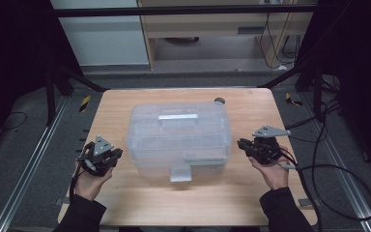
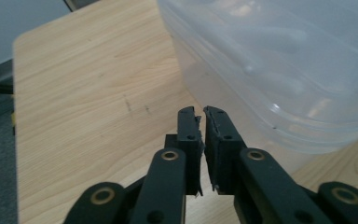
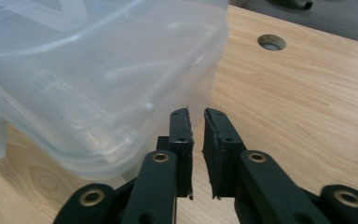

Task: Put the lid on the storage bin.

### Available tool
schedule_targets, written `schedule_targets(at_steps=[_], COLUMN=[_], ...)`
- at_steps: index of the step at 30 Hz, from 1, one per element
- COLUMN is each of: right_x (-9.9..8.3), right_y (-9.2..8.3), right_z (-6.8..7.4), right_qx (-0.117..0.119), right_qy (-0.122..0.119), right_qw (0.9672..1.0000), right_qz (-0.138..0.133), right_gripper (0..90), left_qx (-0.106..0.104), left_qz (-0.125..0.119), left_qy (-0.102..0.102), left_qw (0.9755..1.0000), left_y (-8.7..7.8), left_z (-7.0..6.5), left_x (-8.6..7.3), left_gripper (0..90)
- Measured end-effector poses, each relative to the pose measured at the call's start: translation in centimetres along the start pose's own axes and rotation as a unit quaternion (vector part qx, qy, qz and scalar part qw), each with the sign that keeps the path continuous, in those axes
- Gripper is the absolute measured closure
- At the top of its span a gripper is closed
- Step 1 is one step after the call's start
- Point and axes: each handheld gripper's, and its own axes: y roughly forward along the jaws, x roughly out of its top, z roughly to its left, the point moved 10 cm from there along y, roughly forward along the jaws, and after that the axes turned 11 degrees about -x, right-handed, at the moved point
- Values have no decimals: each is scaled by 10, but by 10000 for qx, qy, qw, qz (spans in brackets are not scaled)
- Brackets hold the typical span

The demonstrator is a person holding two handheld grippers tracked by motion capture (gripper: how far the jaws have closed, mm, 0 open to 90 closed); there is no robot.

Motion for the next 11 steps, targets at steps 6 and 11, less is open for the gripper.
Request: schedule_targets(at_steps=[6, 11], right_x=[-3, -18], right_y=[-6, -7], right_z=[-17, -32], right_qx=[-373, -635], right_qy=[-52, -54], right_qw=[9993, 9980], right_qz=[-88, -15], right_gripper=[636, 512], left_qx=[171, 378], left_qz=[-66, -101], left_qy=[-244, -375], left_qw=[9995, 9985], left_y=[-3, -4], left_z=[13, 25], left_x=[-7, -13], left_gripper=[728, 603])
